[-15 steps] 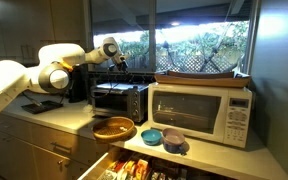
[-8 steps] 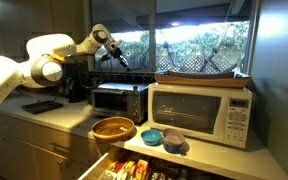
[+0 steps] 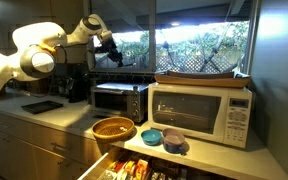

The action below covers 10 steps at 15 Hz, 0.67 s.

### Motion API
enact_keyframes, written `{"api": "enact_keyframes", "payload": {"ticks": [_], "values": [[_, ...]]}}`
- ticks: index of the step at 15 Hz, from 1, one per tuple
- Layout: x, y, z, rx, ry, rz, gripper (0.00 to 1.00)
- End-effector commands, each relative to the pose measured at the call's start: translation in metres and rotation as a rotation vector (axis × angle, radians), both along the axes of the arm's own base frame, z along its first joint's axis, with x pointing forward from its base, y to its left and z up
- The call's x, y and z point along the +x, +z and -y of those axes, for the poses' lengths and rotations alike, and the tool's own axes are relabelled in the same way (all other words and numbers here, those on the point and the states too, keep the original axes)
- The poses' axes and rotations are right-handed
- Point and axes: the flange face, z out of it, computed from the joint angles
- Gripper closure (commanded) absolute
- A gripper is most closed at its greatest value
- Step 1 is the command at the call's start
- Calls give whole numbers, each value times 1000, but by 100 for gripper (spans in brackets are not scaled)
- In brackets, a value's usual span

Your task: Remove the pen from on top of the grey microwave and put it in the drawer

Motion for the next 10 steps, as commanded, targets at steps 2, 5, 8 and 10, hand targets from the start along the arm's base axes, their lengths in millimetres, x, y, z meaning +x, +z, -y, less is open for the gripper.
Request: {"api": "enact_keyframes", "payload": {"ticks": [2,5,8,10], "values": [[-31,-12,-14,67,-241,-85,96],[-49,-21,-33,160,-347,-160,96],[-42,-24,-41,183,-329,-135,96],[-43,-23,-45,193,-331,-129,82]]}}
